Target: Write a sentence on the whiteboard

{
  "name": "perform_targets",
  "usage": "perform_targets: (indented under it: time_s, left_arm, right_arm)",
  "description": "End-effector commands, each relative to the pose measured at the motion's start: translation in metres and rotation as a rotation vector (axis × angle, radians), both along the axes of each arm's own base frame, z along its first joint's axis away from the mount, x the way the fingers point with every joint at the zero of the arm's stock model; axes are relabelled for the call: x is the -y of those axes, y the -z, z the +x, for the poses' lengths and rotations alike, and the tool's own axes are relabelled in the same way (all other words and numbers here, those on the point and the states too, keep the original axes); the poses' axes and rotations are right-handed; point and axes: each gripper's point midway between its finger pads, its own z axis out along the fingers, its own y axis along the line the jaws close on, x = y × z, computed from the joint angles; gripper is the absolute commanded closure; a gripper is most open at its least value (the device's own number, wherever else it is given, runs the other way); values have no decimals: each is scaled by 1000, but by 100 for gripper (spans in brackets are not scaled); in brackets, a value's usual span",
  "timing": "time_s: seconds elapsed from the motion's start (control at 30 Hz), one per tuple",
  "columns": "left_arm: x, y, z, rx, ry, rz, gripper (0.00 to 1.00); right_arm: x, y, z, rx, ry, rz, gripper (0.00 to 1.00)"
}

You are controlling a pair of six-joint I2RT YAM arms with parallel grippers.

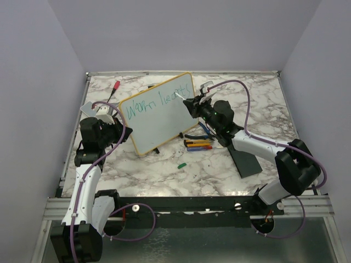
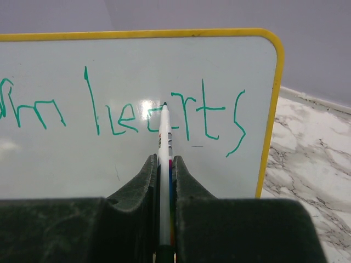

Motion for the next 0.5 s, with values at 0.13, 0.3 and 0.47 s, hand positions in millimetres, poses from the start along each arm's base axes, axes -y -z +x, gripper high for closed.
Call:
perform_targets:
  time_s: [0.13, 0.3, 0.47]
  left_arm:
    - [-8, -2, 5, 14, -46, 17, 100]
    - [-9, -2, 5, 14, -48, 19, 100]
    - [-9, -2, 5, 15, -48, 19, 100]
  right_arm:
    - [1, -34, -22, 64, -66, 48, 99]
    - [13, -48, -40, 88, -71, 71, 99]
    - [17, -52, -52, 97, -99, 64, 99]
